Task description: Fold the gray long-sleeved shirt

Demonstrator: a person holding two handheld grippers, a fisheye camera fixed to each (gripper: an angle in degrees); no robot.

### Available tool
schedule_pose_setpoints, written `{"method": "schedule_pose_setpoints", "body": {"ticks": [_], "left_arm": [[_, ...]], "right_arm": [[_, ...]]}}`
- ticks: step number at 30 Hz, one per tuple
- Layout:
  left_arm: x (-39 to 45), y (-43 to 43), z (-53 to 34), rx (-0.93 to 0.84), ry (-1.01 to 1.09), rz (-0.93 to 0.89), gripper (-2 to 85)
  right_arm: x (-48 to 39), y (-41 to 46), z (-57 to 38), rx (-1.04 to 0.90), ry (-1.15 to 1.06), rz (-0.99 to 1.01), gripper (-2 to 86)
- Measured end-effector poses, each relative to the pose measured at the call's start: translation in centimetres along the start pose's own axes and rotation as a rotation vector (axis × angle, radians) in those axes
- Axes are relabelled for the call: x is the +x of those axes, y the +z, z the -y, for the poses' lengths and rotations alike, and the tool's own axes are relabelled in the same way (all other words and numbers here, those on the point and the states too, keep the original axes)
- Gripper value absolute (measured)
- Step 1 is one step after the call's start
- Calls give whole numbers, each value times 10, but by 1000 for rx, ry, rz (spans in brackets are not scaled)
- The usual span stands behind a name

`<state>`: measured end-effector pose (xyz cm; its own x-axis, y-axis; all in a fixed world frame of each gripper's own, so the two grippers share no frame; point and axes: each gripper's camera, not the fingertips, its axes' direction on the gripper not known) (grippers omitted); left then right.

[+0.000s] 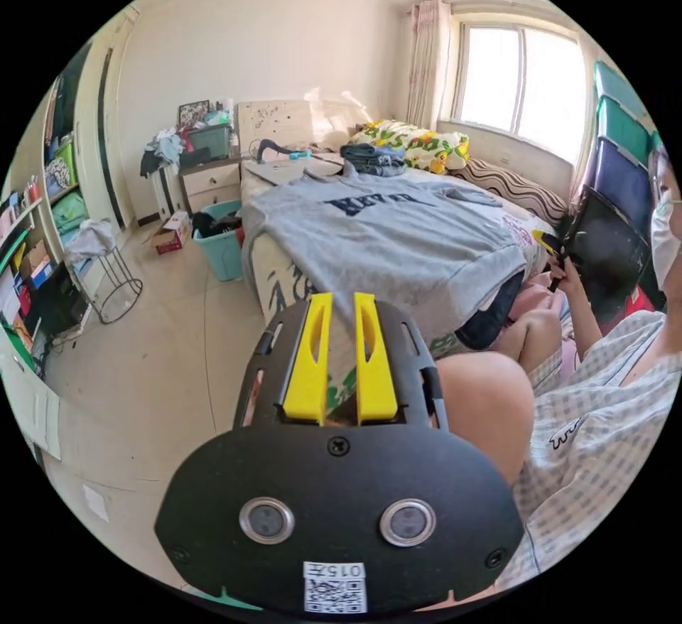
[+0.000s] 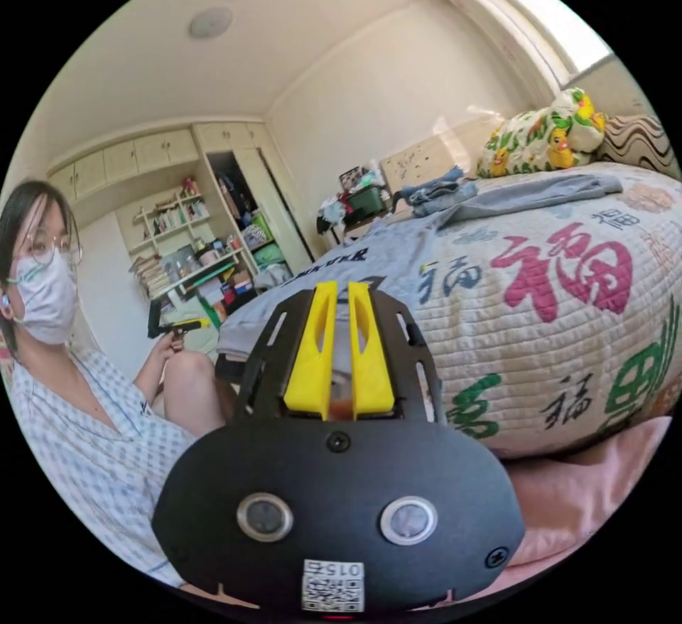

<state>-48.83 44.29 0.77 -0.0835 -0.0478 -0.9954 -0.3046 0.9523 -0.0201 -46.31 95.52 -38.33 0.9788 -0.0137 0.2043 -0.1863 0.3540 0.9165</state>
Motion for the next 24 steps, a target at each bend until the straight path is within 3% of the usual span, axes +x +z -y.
{"method": "schedule_pose_setpoints", "body": {"ticks": [3, 7, 13, 19, 24], "left_arm": [[42, 25, 86, 46, 187, -94, 63], [131, 125, 216, -43, 452, -366, 68], [252, 302, 359, -163, 595, -439, 72], [314, 407, 383, -360, 697, -485, 69], [322, 406, 380, -300, 764, -418, 60]], "right_arm": [[35, -16, 55, 115, 126, -113, 48], [75, -11, 135, 232, 256, -182, 71], [133, 28, 248, 285, 429, -307, 111], [219, 68, 328, 310, 639, -412, 135], [276, 103, 356, 301, 773, -546, 152]]}}
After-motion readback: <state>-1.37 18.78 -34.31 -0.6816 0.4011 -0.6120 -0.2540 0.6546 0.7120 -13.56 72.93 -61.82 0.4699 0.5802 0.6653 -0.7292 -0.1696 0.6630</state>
